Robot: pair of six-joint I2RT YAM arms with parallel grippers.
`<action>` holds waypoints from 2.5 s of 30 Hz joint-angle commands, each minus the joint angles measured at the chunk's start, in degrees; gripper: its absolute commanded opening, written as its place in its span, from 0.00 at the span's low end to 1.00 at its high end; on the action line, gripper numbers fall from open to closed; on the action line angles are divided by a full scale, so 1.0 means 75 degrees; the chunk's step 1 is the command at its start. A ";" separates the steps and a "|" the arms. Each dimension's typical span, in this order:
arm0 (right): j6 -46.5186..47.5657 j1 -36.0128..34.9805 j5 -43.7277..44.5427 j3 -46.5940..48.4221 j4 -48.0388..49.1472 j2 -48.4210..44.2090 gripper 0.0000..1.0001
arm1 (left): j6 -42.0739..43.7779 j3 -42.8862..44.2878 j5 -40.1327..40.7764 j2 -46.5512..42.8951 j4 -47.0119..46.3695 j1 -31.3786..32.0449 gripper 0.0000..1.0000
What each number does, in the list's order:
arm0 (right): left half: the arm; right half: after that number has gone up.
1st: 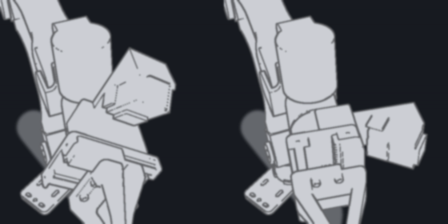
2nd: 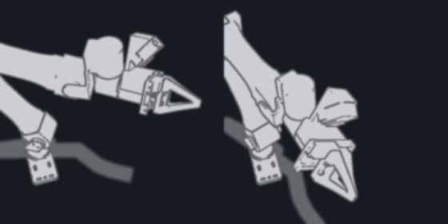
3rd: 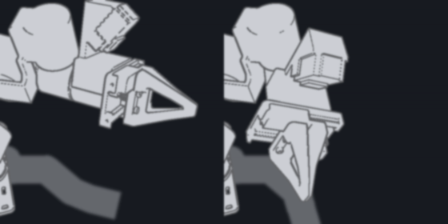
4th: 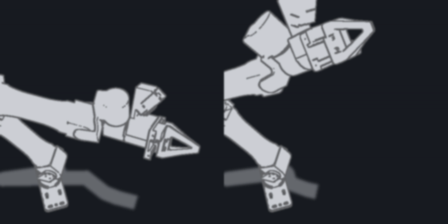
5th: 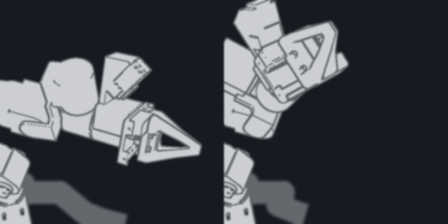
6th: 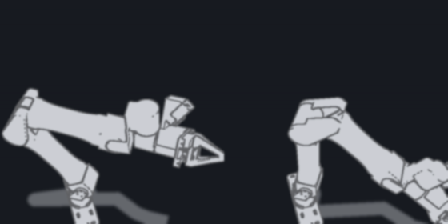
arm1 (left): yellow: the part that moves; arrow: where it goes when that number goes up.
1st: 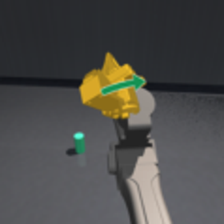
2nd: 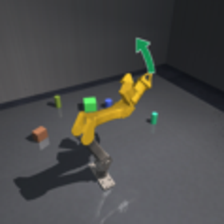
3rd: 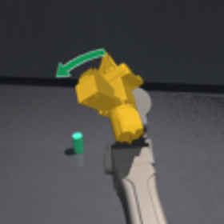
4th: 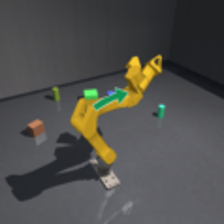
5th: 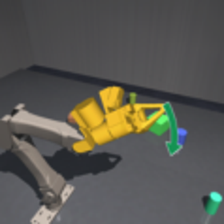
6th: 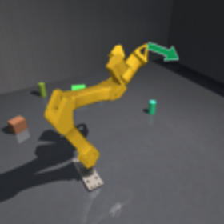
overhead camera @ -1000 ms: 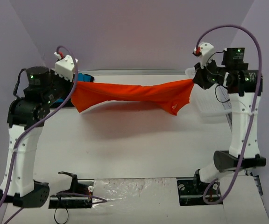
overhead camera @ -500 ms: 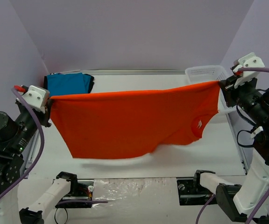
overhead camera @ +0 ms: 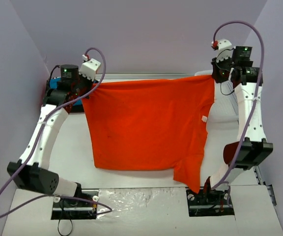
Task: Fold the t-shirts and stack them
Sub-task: Flatten out the tshirt
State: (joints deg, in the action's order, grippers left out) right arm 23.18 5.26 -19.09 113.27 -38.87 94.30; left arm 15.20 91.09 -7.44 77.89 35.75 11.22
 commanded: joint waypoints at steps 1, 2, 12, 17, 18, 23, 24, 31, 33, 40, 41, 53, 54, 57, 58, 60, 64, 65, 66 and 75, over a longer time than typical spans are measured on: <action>-0.0102 0.0073 0.0542 0.0655 0.0671 0.0432 0.00 | 0.0363 0.0545 0.0453 0.0569 -0.0898 -0.0090 0.02; -0.0137 0.0015 0.0577 0.0844 0.0683 0.0655 0.00 | 0.0445 0.0778 0.0465 0.1152 -0.0980 -0.0090 0.02; 0.0132 -0.0478 0.1163 0.1152 0.0765 0.2368 1.00 | 0.1277 0.2411 0.0535 0.4709 -0.1016 0.0038 0.94; 0.0226 -0.0654 0.0894 -0.0241 0.0789 0.1608 1.00 | 0.1231 0.1088 0.0617 0.3656 -0.1426 0.0167 0.94; 0.0284 -0.0689 0.0847 -0.0511 0.0788 0.1432 1.00 | 0.1254 0.0888 0.0583 0.3468 -0.1287 0.0191 0.94; 0.0436 -0.1192 0.0133 -0.2418 0.0602 -0.0007 1.00 | 0.1324 -0.0939 0.0196 0.1700 -0.0912 0.0285 0.94; 0.0553 -0.1297 -0.0019 -0.2632 0.0520 -0.0150 1.00 | 0.1429 -0.1209 0.0091 0.1465 -0.0841 0.0308 0.94; 0.0402 -0.1638 -0.0372 -0.2660 0.0449 0.0383 0.71 | 0.1150 -0.2910 0.0114 0.0185 -0.1226 0.0320 0.94; 0.0413 -0.1755 -0.0349 -0.2041 0.0344 0.0854 0.33 | 0.0893 -0.2958 0.0102 0.0267 -0.1297 0.0320 0.94; 0.0308 -0.1943 -0.0068 0.0278 -0.0031 0.3814 0.00 | 0.0692 -0.2841 0.0253 0.0490 -0.1391 0.0308 0.94; 0.0308 -0.1943 -0.0091 0.0597 -0.0125 0.4134 0.00 | 0.0727 -0.2840 0.0277 0.0525 -0.1368 0.0308 0.94; 0.0483 -0.2201 -0.0184 0.2850 -0.0430 0.6539 0.00 | 0.0762 -0.3051 0.0641 0.0338 -0.1485 0.0296 0.94; 0.0507 -0.2212 -0.0185 0.2862 -0.0407 0.6633 0.00 | 0.0762 -0.3075 0.0629 0.0314 -0.1497 0.0296 0.94; 0.0566 -0.2248 -0.0220 0.2897 -0.0337 0.6855 0.00 | 0.0739 -0.3098 0.0618 0.0326 -0.1497 0.0296 0.94; 0.0577 -0.2259 -0.0220 0.2920 -0.0313 0.6914 0.00 | 0.0727 -0.3087 0.0606 0.0338 -0.1497 0.0296 0.94; 0.0601 -0.2259 -0.0208 0.2990 -0.0266 0.7124 0.00 | 0.0727 -0.3087 0.0606 0.0396 -0.1508 0.0296 0.94; 0.0624 -0.2283 -0.0103 0.3166 -0.0243 0.7569 0.00 | 0.0715 -0.3110 0.0617 0.0618 -0.1543 0.0296 0.94; 0.0613 -0.2295 -0.0068 0.3166 -0.0231 0.7675 0.00 | 0.0704 -0.3110 0.0606 0.0654 -0.1578 0.0296 0.94; 0.0624 -0.2283 -0.0033 0.3201 -0.0219 0.7734 0.00 | 0.0704 -0.3122 0.0606 0.0677 -0.1579 0.0296 0.94; 0.0180 -0.2213 0.0834 0.3926 0.0447 0.8566 0.00 | 0.0692 -0.3192 0.0594 0.0713 -0.1555 0.0296 0.94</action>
State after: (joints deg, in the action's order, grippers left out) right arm 26.28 -11.66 -17.98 142.10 -36.36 152.66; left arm 21.23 66.89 -3.36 83.83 24.95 13.72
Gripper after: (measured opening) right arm 0.001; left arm 0.943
